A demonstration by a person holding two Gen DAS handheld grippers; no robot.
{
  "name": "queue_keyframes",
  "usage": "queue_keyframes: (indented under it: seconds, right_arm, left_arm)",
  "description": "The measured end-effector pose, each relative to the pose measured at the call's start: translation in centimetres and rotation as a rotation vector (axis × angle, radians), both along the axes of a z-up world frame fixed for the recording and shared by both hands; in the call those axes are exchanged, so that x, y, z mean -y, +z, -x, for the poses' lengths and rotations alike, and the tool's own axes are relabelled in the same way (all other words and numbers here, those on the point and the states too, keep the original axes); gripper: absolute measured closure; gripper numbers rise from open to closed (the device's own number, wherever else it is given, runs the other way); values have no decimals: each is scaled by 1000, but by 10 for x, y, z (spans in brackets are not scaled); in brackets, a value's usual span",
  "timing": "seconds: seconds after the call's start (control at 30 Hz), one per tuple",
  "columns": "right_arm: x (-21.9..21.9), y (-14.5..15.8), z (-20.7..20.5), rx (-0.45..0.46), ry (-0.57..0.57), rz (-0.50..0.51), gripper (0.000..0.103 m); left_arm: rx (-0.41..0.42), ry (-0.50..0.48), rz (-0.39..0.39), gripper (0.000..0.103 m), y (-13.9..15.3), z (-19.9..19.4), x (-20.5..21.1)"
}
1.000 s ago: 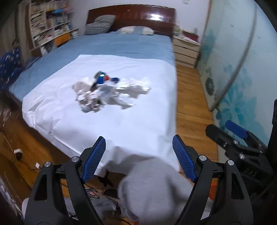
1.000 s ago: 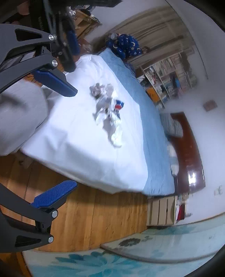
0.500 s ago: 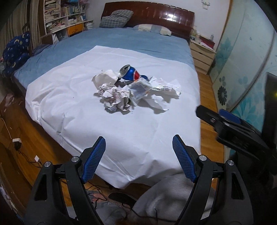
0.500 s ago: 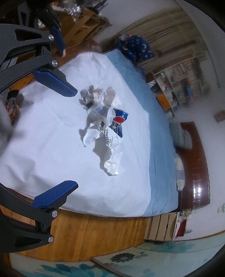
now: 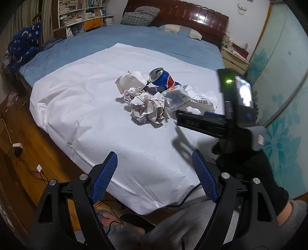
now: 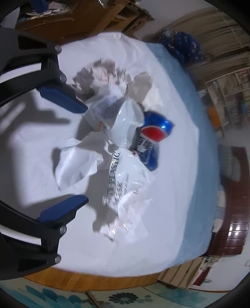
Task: Collect trash
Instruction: 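Grasp the white plastic sheet with the right tool, then grasp the crumpled white paper ball with the left tool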
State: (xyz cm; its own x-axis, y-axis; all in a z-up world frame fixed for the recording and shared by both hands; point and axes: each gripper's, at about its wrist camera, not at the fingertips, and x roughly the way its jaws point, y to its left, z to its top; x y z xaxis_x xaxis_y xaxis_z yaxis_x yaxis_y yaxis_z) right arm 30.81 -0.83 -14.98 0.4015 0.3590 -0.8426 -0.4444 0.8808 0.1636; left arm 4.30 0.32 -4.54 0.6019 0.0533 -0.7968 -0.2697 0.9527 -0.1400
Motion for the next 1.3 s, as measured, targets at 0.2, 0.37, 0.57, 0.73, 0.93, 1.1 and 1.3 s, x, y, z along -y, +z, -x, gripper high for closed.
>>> queue_keyframes:
  seconds: [0.2,0.37,0.57,0.73,0.93,1.1,1.3]
  right_arm:
    - [-8,-9,0,32,0,19,63]
    - [4,-8,2,-3,-13,-23,80]
    - [24,5,16,-4,-22,-89,84]
    - [49,29,36,15,-39,-147,84]
    - [83,54,67,30,-72,-210,84]
    - [107,57,101,-9,-103,-274,84]
    - [112,54,112,-21,-108,-288,84]
  left_arm:
    - [-5,-3,0,24,-1,0,0]
    - [-6,-8,1,24,0,-1,3]
    - [-4,-12,-5,24,0,-1,8]
    - [-5,-9,-5,24,0,-1,8]
    - [-15,-12,-11,24,-5,-5,9]
    - [-51,15,-6,24,-19,-24,-8]
    - [-96,65,69,24,-47,-60,-31]
